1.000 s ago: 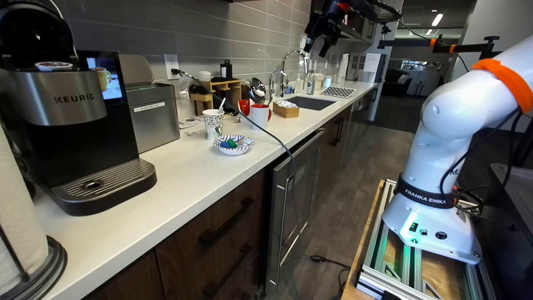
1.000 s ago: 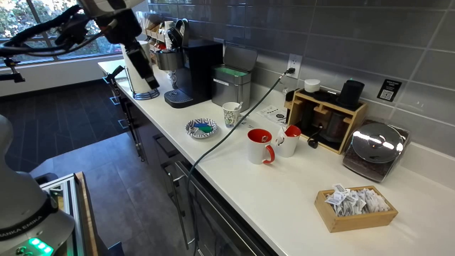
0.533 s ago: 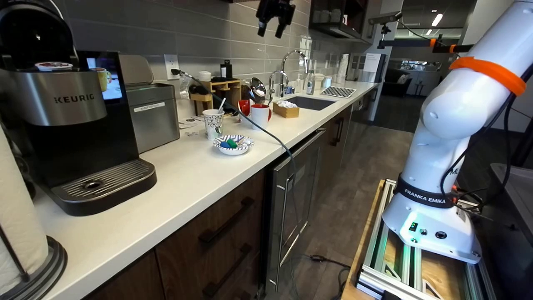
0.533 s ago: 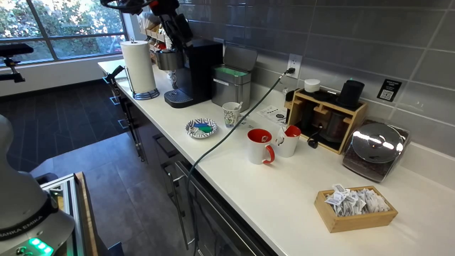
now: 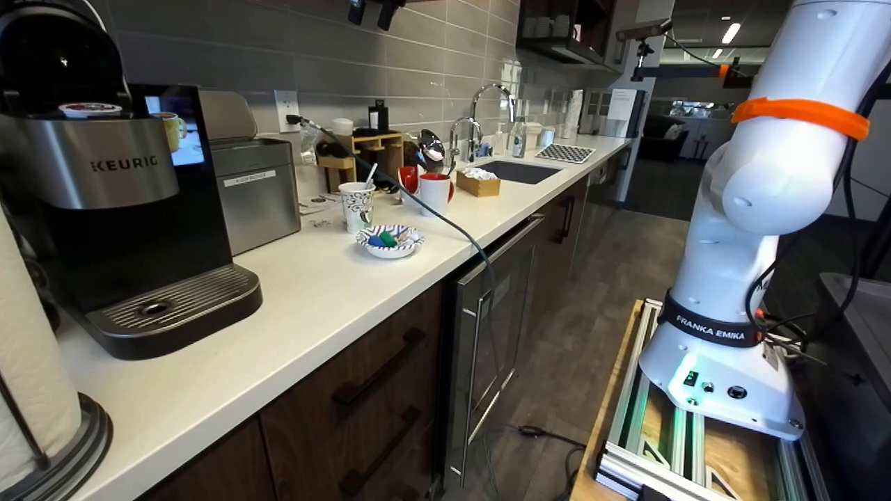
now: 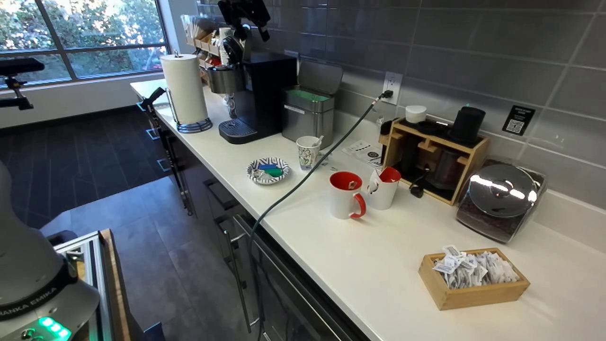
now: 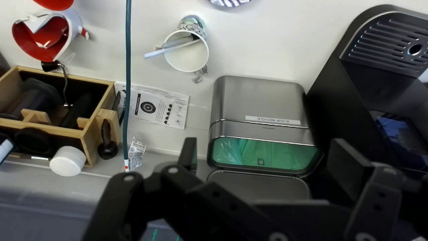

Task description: Pick up the small cup from the coffee marker and put it on the counter

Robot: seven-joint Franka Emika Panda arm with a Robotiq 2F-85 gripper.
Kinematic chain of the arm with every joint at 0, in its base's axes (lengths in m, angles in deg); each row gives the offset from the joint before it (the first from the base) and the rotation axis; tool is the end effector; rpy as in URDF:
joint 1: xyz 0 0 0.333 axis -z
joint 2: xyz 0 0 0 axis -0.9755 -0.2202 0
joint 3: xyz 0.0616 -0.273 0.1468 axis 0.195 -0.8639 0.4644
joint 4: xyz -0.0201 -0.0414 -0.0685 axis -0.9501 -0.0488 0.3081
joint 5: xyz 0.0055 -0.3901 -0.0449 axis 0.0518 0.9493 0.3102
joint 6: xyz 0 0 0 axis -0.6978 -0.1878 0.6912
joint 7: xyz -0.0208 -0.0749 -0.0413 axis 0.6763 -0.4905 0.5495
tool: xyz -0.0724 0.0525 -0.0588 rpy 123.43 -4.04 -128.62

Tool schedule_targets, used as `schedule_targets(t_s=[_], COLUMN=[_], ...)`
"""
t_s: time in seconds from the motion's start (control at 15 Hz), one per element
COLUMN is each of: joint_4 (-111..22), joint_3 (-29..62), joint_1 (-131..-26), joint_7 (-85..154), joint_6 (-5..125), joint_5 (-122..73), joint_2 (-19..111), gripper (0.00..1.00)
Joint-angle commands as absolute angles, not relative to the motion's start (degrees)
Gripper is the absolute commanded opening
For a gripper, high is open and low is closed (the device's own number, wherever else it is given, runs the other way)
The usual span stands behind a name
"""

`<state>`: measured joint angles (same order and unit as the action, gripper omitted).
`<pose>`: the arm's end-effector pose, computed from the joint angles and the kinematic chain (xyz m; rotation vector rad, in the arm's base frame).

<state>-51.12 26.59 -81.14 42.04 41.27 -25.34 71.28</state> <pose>0.5341 0.0978 0.6792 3.0108 0.3651 0.6964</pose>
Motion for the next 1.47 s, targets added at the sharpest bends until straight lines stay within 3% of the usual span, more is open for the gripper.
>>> schedule_targets(t_s=[0.0,0.93,1.4], joint_4=[-50.63,-47.69,-34.47], joint_3=[26.1,34.59,37.02], joint_1=[-81.49,-89.0,-94.85], joint_7=[42.31,23.03,31.09], joint_6=[41.0,56.0,49.55], joint_5=[-25.23,-24.65,-24.18], joint_2=[70.95,59.94,49.18], gripper=[1.0,1.0,1.0])
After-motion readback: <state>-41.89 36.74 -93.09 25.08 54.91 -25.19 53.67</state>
